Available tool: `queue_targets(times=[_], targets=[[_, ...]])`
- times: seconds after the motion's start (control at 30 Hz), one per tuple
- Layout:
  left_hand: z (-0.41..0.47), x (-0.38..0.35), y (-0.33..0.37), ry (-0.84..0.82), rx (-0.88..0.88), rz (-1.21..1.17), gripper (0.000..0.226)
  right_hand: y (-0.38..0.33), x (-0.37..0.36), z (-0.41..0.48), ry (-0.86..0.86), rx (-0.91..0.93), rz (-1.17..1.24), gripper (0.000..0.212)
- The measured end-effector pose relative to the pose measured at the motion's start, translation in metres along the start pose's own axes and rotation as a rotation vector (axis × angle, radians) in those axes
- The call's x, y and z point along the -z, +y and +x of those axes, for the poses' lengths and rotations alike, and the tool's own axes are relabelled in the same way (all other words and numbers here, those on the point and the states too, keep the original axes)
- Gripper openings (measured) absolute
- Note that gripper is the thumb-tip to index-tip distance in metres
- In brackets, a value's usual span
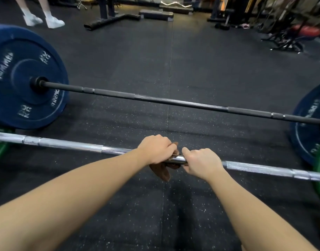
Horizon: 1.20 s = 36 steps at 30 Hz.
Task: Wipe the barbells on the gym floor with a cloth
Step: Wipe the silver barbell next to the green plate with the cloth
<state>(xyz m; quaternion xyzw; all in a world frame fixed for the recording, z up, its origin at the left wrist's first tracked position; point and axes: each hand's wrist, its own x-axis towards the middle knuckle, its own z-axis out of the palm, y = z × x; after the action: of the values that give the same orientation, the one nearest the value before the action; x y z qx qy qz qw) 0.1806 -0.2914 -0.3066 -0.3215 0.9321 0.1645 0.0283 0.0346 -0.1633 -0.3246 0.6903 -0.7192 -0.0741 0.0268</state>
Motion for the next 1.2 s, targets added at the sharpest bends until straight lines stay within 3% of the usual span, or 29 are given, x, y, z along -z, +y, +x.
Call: queue_targets(times=[0.27,0.47,0.93,1.1,1.2], targets=[[-0.017,0.018,-0.048,-0.06,-0.032,0.072,0.044,-0.002,0.0,-0.002,-0.05,-0.022,-0.031,0.031],[-0.039,0.029,-0.108,-0.019,0.101,0.144,0.035,0.0,-0.003,-0.002,-0.023,-0.027,-0.031,0.034],[-0.004,-0.005,-0.01,0.049,0.016,0.145,0.048,0.002,0.008,0.001,-0.092,-0.002,0.041,0.029],[-0.007,-0.006,-0.016,0.065,0.0,0.105,0.047,0.011,0.018,-0.002,-0.296,0.066,0.2,0.029],[-0.006,-0.005,-0.017,0.057,0.007,0.091,0.044,0.034,0.038,-0.017,-0.372,0.095,0.367,0.047]])
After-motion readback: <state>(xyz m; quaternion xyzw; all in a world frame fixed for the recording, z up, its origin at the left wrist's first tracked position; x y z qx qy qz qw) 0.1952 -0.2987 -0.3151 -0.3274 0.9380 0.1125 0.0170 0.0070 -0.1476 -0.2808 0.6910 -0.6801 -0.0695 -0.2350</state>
